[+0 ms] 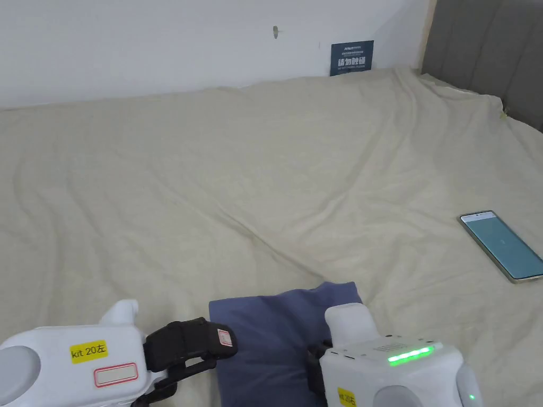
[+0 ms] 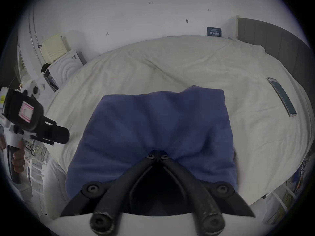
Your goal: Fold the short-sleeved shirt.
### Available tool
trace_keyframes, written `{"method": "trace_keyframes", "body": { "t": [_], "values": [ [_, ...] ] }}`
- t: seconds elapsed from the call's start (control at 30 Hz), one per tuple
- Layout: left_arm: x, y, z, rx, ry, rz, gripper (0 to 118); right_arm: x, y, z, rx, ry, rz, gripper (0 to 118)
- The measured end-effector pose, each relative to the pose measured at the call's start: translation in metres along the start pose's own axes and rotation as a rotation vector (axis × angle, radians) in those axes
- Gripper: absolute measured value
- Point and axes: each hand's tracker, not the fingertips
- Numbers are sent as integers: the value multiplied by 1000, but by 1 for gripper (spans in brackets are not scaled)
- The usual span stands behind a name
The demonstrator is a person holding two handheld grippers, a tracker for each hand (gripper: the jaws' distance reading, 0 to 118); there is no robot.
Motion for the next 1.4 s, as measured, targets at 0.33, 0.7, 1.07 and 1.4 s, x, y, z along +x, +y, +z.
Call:
{"method": "trace_keyframes", "body": {
  "t": [0.33,0.7,1.07,1.4],
  "values": [
    [-6,15,-62,-156,-113,91,115,14,6,5,-28,55,-83,0],
    [-18,25,-82,-181,-102,73,15,14,14,20,-40,45,-104,0],
    [-34,34,-42,-166,-156,32,15,-5,29,43,6,14,-86,0],
    [-134,75,90,-27,-6,55,15,-79,59,18,18,46,0,0]
  ]
}}
